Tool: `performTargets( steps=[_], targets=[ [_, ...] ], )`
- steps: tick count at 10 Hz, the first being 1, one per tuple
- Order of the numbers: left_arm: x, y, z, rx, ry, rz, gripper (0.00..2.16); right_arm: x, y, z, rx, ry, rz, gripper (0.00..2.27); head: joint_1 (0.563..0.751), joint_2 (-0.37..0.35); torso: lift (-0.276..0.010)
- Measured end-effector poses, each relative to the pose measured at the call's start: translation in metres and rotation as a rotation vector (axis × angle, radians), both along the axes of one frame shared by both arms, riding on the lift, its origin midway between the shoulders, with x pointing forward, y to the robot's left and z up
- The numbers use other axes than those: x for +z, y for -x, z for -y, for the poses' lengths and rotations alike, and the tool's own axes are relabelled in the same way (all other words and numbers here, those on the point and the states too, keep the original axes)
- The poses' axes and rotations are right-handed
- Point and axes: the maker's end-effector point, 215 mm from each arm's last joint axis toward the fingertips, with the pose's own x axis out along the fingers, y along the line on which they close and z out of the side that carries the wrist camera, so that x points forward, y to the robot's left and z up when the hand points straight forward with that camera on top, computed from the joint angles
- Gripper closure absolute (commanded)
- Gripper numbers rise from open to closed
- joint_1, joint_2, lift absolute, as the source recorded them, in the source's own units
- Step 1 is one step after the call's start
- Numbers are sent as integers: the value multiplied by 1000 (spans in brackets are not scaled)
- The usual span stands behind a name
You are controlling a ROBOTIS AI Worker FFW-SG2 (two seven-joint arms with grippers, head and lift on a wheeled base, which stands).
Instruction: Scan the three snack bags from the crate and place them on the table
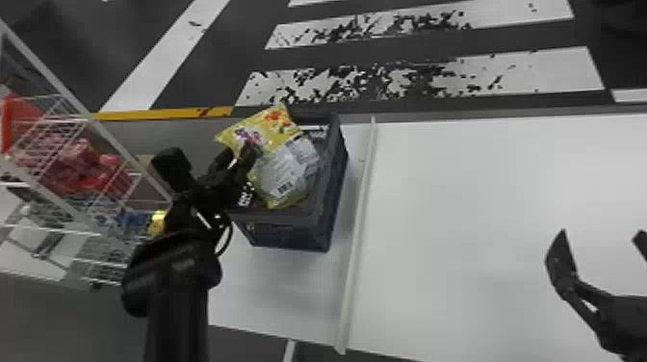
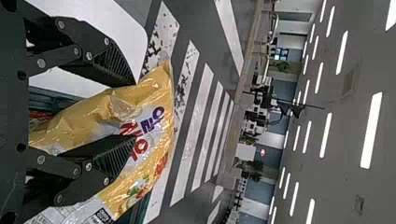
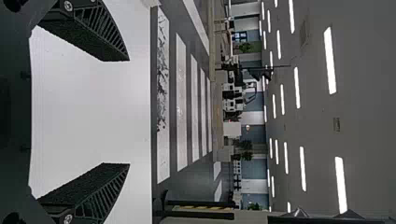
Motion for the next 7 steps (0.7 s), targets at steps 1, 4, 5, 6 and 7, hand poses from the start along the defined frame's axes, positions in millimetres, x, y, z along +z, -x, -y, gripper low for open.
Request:
performTargets(
  steps=[1,4,5,6,7],
  targets=[
    [-1,1,5,-10,-10,-6,2138,0,0,-2,2,-1,0,76,695,293,-62],
    [18,19,5,-18,-15,33,2138,1,-1,-4,6,2,2,76,695,300,-62],
    [31,27,5,-12,-8,62,2138,2,-2,-4,6,3,4,76,695,301,-62],
    [46,35,5,-6,2,95,2138,2,-2,-4,6,3,5,76,695,304,-62],
    [64,41,5,-4,17,134,2138,2,-2,-4,7,4,6,76,695,307,-62]
  ],
)
